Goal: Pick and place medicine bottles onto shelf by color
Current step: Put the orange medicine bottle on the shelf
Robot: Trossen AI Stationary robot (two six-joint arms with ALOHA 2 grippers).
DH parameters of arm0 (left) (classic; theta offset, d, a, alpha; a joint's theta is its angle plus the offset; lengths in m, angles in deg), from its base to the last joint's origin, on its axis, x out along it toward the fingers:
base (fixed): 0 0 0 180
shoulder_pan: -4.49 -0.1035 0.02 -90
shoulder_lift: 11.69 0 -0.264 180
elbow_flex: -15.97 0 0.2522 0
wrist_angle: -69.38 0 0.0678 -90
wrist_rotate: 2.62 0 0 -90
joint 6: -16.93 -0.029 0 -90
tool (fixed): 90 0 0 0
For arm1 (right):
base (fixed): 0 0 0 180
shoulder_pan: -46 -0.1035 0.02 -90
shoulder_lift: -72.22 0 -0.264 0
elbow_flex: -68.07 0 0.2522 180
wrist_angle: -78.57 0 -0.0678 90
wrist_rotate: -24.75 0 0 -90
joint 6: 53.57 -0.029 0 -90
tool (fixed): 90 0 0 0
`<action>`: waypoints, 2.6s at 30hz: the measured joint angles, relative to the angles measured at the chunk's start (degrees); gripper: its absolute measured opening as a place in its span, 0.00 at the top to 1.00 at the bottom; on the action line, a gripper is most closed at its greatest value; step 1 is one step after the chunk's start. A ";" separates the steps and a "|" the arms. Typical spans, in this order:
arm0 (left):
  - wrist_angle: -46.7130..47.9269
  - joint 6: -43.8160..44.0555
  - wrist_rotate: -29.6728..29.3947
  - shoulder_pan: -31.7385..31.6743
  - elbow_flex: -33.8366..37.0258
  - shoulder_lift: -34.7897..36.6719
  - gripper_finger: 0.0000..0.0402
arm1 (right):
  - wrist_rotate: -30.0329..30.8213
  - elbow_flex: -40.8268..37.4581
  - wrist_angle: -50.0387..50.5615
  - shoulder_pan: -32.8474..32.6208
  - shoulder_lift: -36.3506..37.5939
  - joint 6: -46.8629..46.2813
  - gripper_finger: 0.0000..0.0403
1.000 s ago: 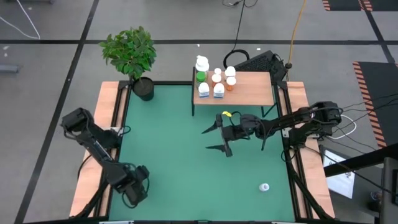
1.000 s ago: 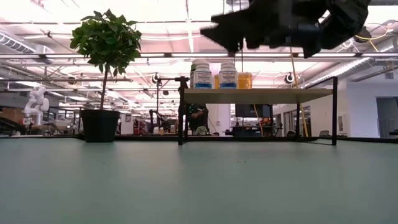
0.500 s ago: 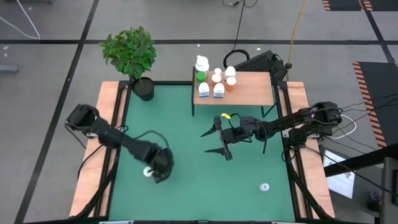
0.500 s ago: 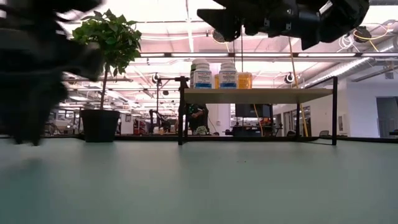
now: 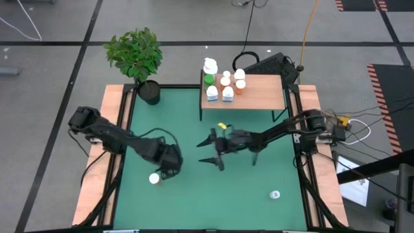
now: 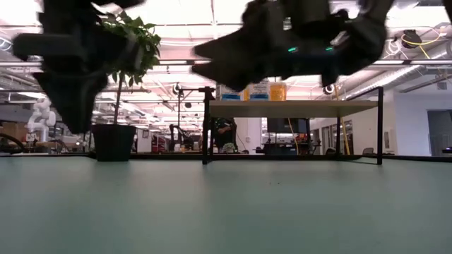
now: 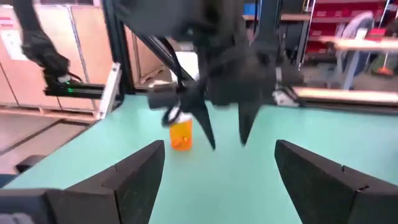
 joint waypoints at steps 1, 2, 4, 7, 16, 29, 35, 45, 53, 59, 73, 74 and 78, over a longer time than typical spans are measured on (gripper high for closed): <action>1.82 1.74 -2.27 1.39 0.05 0.90 0.51 | -0.10 2.41 1.86 -0.02 -1.95 -0.13 0.26; 3.82 3.92 -4.43 2.89 0.33 2.11 0.51 | -0.45 4.96 3.73 -0.13 -3.89 -0.14 0.26; 7.44 8.27 -8.10 5.60 0.85 4.75 0.51 | -2.46 10.87 6.69 -0.42 -8.08 0.26 0.26; 12.69 16.98 -14.65 9.65 1.57 8.02 0.51 | -7.74 20.33 10.24 -1.24 -13.65 0.45 0.26; 23.77 40.00 -26.59 15.25 2.75 12.03 0.51 | -12.13 45.64 25.42 -2.90 -28.79 4.82 0.24; 27.90 42.44 -31.56 15.30 2.75 12.03 0.51 | -11.88 70.19 29.15 -2.89 -46.34 4.75 0.07; 28.21 43.37 -31.60 15.42 2.75 12.03 0.51 | -12.50 73.88 29.10 -2.95 -49.17 4.59 0.09; 28.19 43.35 -31.58 15.38 2.75 12.03 0.51 | -16.76 73.88 30.40 -2.66 -49.23 4.40 0.22; 28.12 43.42 -31.58 15.38 2.75 12.03 0.51 | -16.26 73.88 29.32 -1.99 -49.23 3.08 0.35; 28.01 43.47 -31.58 15.38 2.75 12.03 0.51 | -16.74 73.88 30.02 -2.08 -49.23 3.07 0.43; 27.66 43.80 -31.60 15.41 5.99 12.03 0.51 | -25.67 73.81 36.94 0.08 -45.46 1.13 0.50; 27.47 44.01 -31.59 15.41 6.31 12.03 0.51 | -27.59 73.81 38.38 0.42 -44.74 0.86 0.50; 27.62 44.25 -31.54 15.43 6.84 12.03 0.51 | -32.09 73.81 46.92 1.33 -41.99 2.27 0.50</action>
